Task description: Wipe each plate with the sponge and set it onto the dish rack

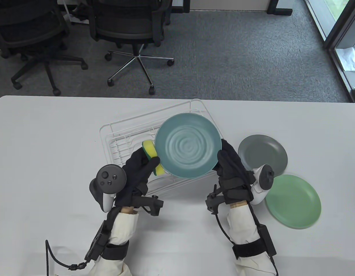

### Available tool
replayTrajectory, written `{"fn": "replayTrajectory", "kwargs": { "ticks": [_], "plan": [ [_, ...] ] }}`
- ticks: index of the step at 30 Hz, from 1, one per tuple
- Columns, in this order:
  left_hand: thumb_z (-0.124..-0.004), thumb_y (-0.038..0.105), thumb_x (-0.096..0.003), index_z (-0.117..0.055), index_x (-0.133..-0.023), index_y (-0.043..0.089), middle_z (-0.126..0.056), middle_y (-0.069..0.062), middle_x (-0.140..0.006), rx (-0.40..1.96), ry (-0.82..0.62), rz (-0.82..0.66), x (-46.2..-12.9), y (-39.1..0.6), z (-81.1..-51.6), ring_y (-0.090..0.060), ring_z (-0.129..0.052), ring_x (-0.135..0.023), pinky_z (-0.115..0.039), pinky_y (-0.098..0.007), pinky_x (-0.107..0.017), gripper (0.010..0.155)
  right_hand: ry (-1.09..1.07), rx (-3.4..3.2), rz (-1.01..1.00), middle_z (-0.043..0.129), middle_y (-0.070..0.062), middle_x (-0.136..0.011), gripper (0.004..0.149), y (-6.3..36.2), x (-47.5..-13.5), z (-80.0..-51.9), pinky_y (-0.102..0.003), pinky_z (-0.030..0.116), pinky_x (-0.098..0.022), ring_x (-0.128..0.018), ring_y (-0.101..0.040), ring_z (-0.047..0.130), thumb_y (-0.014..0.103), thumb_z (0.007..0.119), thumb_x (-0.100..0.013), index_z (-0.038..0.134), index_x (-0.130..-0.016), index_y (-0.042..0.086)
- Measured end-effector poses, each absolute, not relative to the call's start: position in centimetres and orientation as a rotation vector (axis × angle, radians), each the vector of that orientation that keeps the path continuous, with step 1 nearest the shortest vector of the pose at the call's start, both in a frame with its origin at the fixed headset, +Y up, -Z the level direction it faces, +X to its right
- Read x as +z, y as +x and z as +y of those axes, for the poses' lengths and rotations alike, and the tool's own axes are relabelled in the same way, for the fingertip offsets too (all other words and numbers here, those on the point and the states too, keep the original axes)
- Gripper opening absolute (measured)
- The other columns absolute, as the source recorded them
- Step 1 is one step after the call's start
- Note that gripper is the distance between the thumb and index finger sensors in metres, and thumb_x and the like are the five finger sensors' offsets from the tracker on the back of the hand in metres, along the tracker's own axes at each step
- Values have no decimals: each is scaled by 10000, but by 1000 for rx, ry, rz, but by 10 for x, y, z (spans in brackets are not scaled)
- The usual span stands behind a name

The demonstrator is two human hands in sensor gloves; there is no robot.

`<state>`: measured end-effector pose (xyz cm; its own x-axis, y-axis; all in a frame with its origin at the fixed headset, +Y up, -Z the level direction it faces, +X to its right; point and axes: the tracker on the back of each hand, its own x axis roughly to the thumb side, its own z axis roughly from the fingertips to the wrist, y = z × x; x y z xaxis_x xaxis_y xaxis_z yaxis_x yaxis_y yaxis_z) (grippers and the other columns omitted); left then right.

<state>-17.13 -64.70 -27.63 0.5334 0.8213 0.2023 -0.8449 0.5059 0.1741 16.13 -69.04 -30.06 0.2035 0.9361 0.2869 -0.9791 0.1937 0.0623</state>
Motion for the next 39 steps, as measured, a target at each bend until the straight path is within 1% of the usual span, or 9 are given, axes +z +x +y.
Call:
{"fn": "replayTrajectory", "kwargs": {
  "ticks": [4, 7, 10, 13, 19, 23, 26, 32, 39],
  "plan": [
    [-747, 512, -491, -727, -1017, -42, -925, -220, -881, 1025, 294, -116, -272, -171, -641, -441, -951, -736, -846, -511, -528, 765, 219, 1548, -257, 825, -286, -850, 531, 165, -300, -688, -347, 872, -462, -655, -340, 935, 245, 691, -628, 595, -1021, -100],
    [-742, 515, -492, -725, -1018, -43, -923, -217, -883, 1047, 304, -134, -269, -170, -638, -436, -949, -739, -845, -510, -529, 767, 194, 1639, -224, 901, -230, -723, 484, 166, -302, -690, -263, 890, -360, -504, -241, 981, 241, 704, -622, 678, -954, -112],
    [-731, 528, -480, -729, -1015, -33, -927, -208, -878, 1097, 292, -182, -265, -164, -635, -428, -953, -736, -848, -504, -528, 776, 119, 1712, -206, 915, -208, -634, 445, 160, -302, -695, -208, 890, -283, -397, -183, 981, 216, 701, -619, 712, -910, -122],
    [-717, 536, -473, -730, -1013, -34, -927, -204, -876, 1161, 252, -269, -260, -149, -632, -426, -954, -733, -848, -502, -526, 786, 18, 1776, -227, 915, -184, -597, 435, 147, -299, -702, -137, 908, -237, -343, -116, 997, 211, 681, -618, 718, -899, -118],
    [-725, 536, -470, -723, -1014, -41, -922, -208, -879, 1125, 235, -385, -244, -125, -623, -429, -949, -737, -844, -506, -529, 794, -35, 1589, -139, 900, -179, -614, 443, 130, -294, -712, -104, 923, -253, -369, -86, 1002, 204, 644, -632, 674, -909, -140],
    [-725, 535, -472, -716, -1016, -39, -917, -207, -885, 1106, 248, -419, -238, -117, -621, -431, -945, -745, -842, -508, -536, 791, -12, 1556, -78, 887, -170, -623, 444, 122, -293, -715, -123, 907, -271, -386, -90, 987, 211, 619, -640, 653, -923, -130],
    [-724, 534, -473, -714, -1018, -36, -915, -206, -889, 1073, 256, -420, -238, -114, -622, -433, -943, -749, -841, -509, -539, 789, 13, 1513, -32, 877, -157, -637, 445, 116, -292, -717, -130, 895, -285, -399, -88, 975, 221, 603, -651, 635, -937, -119],
    [-732, 520, -468, -717, -1018, -40, -912, -216, -889, 1019, 175, -440, -243, -105, -631, -445, -936, -750, -832, -520, -540, 785, 96, 1423, 54, 873, -139, -641, 444, 103, -290, -716, -134, 879, -291, -400, -82, 959, 234, 586, -659, 627, -958, -92],
    [-722, 551, -446, -766, -981, -34, -957, -192, -829, 973, 185, -383, -249, -107, -637, -412, -976, -698, -860, -499, -500, 794, 183, 1396, 113, 881, -154, -615, 441, 97, -294, -716, -163, 865, -271, -375, -109, 948, 220, 605, -653, 660, -965, -87]
  ]
}}
